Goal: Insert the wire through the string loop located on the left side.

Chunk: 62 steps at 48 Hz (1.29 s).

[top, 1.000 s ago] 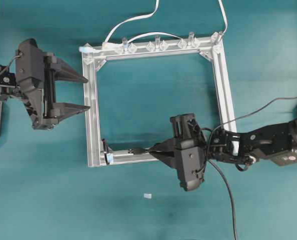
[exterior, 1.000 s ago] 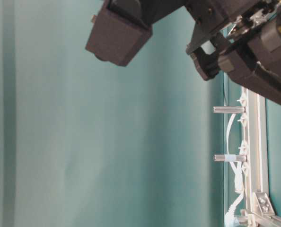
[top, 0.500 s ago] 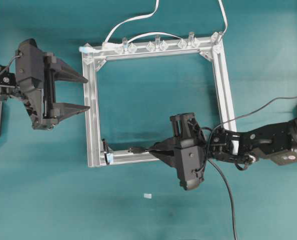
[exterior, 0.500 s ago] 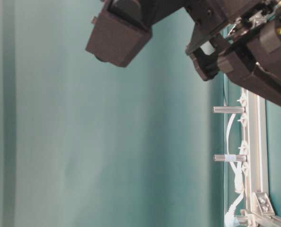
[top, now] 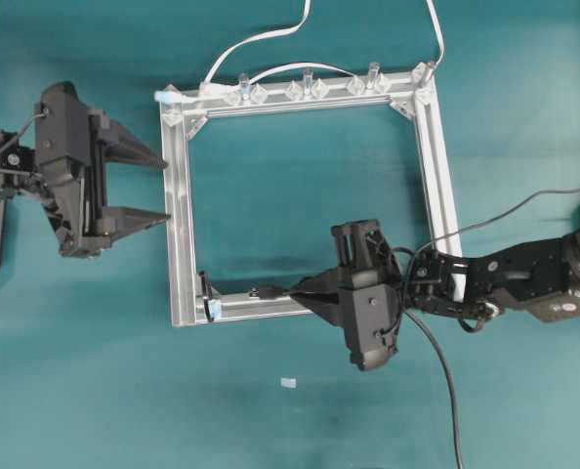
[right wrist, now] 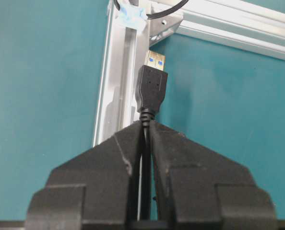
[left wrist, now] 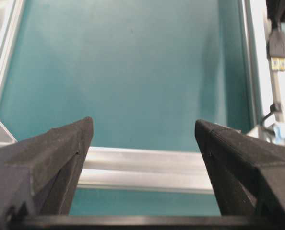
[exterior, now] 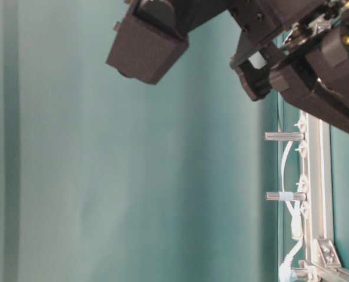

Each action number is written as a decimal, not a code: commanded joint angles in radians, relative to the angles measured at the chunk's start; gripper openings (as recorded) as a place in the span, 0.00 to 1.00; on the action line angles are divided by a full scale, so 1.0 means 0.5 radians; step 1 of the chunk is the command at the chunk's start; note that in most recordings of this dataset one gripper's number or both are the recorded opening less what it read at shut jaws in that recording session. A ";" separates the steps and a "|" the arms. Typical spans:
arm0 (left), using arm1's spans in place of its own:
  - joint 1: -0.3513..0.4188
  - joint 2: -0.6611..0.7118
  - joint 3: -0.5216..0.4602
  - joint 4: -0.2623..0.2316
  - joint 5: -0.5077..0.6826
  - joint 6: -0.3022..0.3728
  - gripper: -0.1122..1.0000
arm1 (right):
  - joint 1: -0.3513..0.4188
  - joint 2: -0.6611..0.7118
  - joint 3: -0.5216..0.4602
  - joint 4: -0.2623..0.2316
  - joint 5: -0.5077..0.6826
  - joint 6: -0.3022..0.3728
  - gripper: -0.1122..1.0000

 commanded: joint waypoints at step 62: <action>-0.325 -0.374 0.135 0.003 0.359 -0.080 0.88 | -0.067 0.230 -0.402 -0.006 -0.018 -0.006 0.16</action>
